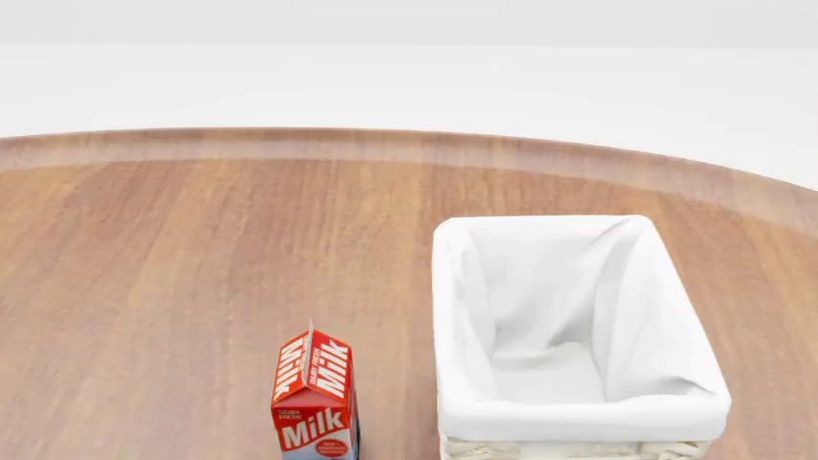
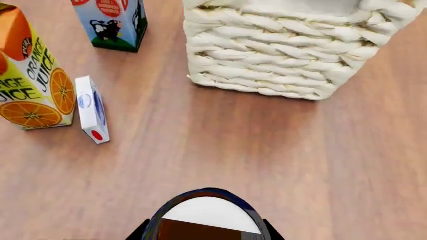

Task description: Pick up the alphabet soup and the tomato sauce, and put them in the basket.

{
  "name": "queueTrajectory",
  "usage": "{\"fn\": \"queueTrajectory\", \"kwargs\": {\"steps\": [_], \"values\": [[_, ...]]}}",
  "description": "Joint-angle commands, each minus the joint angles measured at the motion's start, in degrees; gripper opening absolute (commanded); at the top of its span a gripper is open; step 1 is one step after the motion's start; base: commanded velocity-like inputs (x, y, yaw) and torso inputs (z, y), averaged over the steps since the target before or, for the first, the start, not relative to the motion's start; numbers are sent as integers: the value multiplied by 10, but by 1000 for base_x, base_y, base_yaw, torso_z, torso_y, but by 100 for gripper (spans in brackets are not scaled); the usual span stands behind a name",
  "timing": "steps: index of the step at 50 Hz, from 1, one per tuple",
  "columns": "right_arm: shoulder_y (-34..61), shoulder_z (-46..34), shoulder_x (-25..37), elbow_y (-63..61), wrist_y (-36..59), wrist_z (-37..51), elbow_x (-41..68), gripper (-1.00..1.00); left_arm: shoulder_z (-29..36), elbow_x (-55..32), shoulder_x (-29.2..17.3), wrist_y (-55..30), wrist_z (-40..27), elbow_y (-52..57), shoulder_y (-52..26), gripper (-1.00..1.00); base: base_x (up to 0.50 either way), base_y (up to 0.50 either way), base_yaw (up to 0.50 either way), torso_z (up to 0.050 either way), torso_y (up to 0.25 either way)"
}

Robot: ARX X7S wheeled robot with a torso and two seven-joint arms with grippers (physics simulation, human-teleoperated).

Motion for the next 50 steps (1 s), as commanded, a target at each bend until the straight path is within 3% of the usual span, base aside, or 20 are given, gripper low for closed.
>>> {"fn": "queueTrajectory", "kwargs": {"steps": [1, 15, 35, 44, 50], "values": [[49, 39, 21, -88, 60, 46, 43, -100, 0, -1, 0, -2, 1, 0, -1, 100, 0, 0, 0, 0, 0], [231, 64, 61, -166, 132, 203, 263, -100, 0, -7, 3, -10, 4, 4, -9, 100, 0, 0, 0, 0, 1], [602, 11, 69, -82, 159, 378, 524, -100, 3, -6, 7, -16, 8, 3, -12, 100, 0, 0, 0, 0, 1], [682, 1, 56, -28, 179, 350, 497, -100, 5, -3, 11, -7, 12, -6, -9, 100, 0, 0, 0, 0, 0], [705, 26, 55, 5, 171, 274, 437, -100, 4, -2, 9, -8, 10, -6, -6, 100, 0, 0, 0, 0, 0]]}}
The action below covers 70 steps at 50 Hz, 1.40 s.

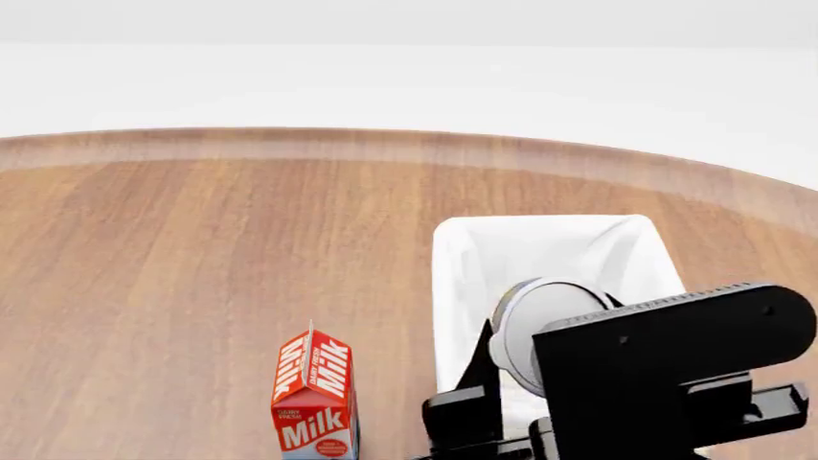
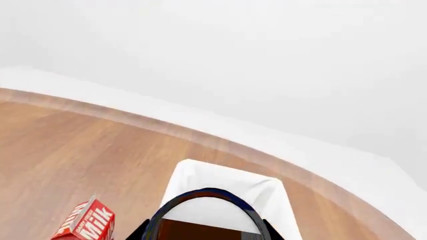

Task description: Pick up the alphabet soup and the tomato sauce, and put them in the basket.

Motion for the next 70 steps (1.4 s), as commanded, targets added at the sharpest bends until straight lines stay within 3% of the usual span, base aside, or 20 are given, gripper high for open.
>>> {"fn": "queueTrajectory", "kwargs": {"steps": [1, 7, 13, 30, 48, 62, 70], "values": [[104, 12, -5, 67, 18, -65, -50, -100, 1, 1, 1, 1, 1, -3, 3, 100, 0, 0, 0, 0, 0], [134, 0, -16, 115, 6, -154, -140, -100, 2, 0, 3, -2, 2, -2, 1, 100, 0, 0, 0, 0, 2], [153, -68, -18, 189, -54, -300, -317, -100, 0, 1, 1, 3, 3, -5, 3, 100, 0, 0, 0, 0, 0], [194, -157, -94, 448, -184, -422, -495, -100, -1, -4, 3, 2, 6, -3, -1, 100, 0, 0, 0, 0, 1], [200, -180, -160, 662, -259, -519, -523, -100, 3, -7, 9, -14, 11, 3, -15, 100, 0, 0, 0, 0, 1], [194, -188, -220, 844, -333, -539, -561, -100, 5, -1, 12, -3, 15, -3, -9, 100, 0, 0, 0, 1, 1], [195, -200, -238, 912, -326, -551, -569, -100, 4, -2, 12, 4, 17, -9, -5, 100, 0, 0, 0, 0, 1]]}}
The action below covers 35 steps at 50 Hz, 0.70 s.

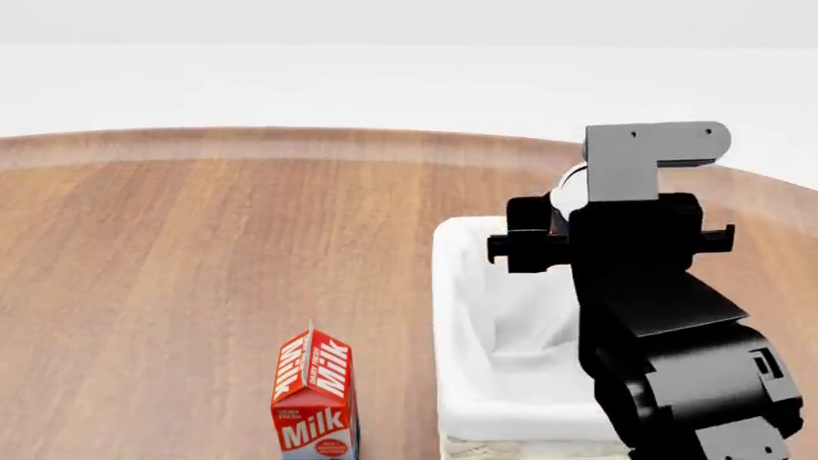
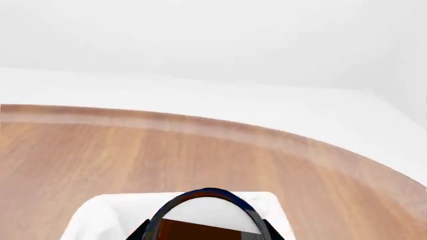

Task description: Pick up the alphabet soup and the tomato sauce, and put them in the basket.

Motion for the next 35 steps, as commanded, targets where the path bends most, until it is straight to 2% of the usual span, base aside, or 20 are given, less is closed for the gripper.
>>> {"fn": "queueTrajectory", "kwargs": {"steps": [1, 13, 35], "values": [[6, -10, -35, 114, -14, -33, -41, -100, 0, 1, 1, 4, 2, -3, 2, 100, 0, 0, 0, 0, 0], [4, -16, -34, 121, 22, -44, -30, -100, 3, 3, 5, 5, 6, -9, 2, 100, 0, 0, 0, 0, 1], [1, -15, -42, 138, 3, -52, -32, -100, 10, 10, 16, 7, 12, -17, 3, 100, 0, 0, 0, 0, 0]]}}
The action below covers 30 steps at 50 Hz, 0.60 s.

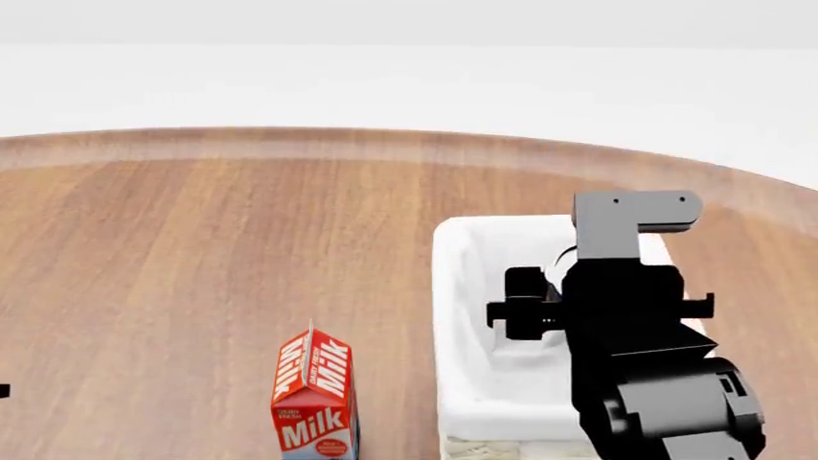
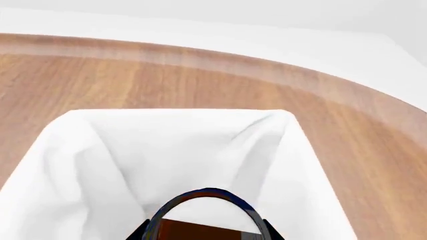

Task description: Pick up the alphabet soup and the tomato sauce, and put them in the basket.

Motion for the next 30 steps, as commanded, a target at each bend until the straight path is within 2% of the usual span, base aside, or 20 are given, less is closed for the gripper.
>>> {"fn": "queueTrajectory", "kwargs": {"steps": [1, 27, 28, 30], "values": [[5, 2, -3, 4, -4, -13, -25, -100, 4, 3, 7, 0, 4, -4, -2, 100, 0, 0, 0, 0, 0], [11, -5, -16, 32, -19, -27, -32, -100, 8, 10, 13, 11, 10, -19, 6, 100, 0, 0, 0, 0, 1], [10, -6, -16, 35, -19, -27, -32, 100, 9, 11, 14, 13, 10, -21, 8, 100, 0, 0, 0, 0, 0], [10, -6, -15, 31, -15, -30, -30, 100, 9, 12, 14, 13, 10, -22, 9, 100, 0, 0, 0, 0, 0]]}}
